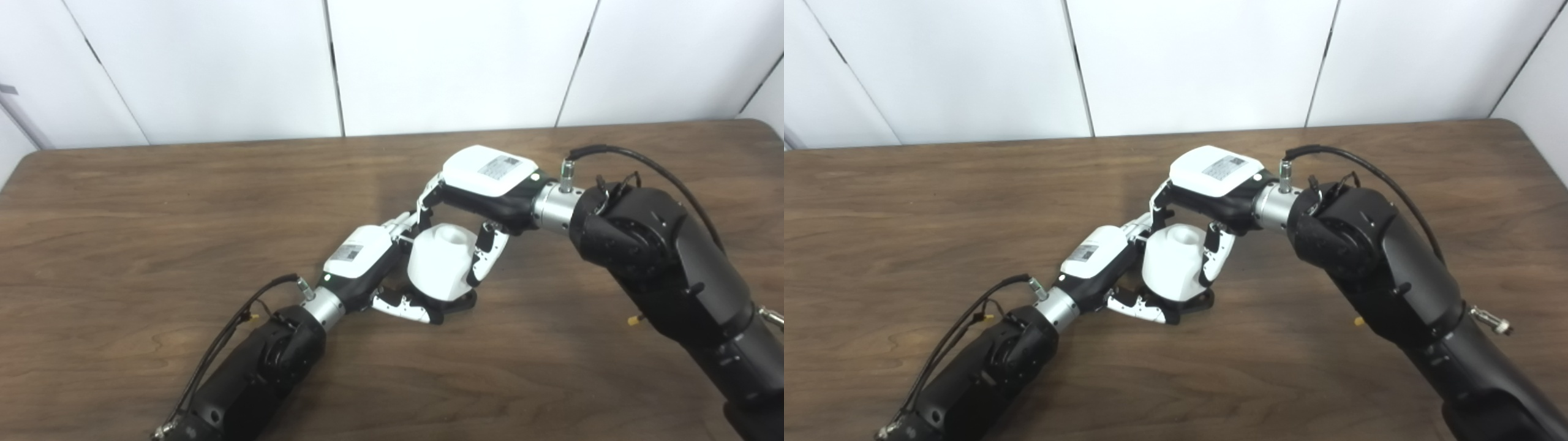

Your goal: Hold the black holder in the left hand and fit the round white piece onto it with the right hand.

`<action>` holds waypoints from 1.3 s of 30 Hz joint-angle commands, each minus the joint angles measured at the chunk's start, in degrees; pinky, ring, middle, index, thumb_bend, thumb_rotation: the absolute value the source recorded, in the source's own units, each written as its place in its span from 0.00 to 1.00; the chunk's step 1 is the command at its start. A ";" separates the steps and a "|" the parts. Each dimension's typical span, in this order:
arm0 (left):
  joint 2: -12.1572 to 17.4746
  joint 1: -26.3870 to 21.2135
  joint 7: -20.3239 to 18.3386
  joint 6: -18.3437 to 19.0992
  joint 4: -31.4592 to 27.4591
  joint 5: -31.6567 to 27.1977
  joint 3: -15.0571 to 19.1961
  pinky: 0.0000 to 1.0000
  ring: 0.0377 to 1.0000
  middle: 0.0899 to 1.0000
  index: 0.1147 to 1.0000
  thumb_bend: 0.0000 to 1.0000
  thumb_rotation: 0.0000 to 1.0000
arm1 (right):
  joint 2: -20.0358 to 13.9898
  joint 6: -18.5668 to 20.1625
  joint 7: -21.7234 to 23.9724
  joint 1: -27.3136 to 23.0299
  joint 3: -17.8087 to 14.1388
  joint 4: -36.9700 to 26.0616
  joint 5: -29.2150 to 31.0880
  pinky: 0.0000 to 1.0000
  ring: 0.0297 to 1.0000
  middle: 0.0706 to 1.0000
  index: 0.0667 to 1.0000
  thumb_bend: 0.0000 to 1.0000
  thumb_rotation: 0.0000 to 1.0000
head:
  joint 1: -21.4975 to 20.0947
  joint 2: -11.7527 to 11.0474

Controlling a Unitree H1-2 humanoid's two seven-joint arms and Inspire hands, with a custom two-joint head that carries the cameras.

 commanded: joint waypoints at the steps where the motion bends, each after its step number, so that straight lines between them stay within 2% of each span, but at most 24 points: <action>1: 0.71 2.86 -7.16 3.53 2.41 3.04 -2.90 0.96 1.00 0.99 0.42 0.52 0.06 | -1.16 -1.06 0.50 -0.96 -0.68 -0.74 1.00 0.79 0.81 0.70 0.44 0.53 0.14 | 0.03 0.05; 20: 0.78 3.06 -8.92 5.79 0.44 3.31 -2.95 0.96 1.00 0.99 0.42 0.52 0.07 | 1.60 -1.49 -0.21 1.18 1.23 -0.98 -0.14 0.84 0.80 0.70 0.44 0.53 0.14 | 0.64 0.88; 39: 1.07 3.56 -9.42 6.41 -0.54 2.42 -2.65 0.96 1.00 0.99 0.42 0.52 0.07 | 0.41 -5.14 -2.20 3.11 1.24 0.52 -0.14 0.84 0.80 0.68 0.44 0.53 0.14 | 0.95 1.37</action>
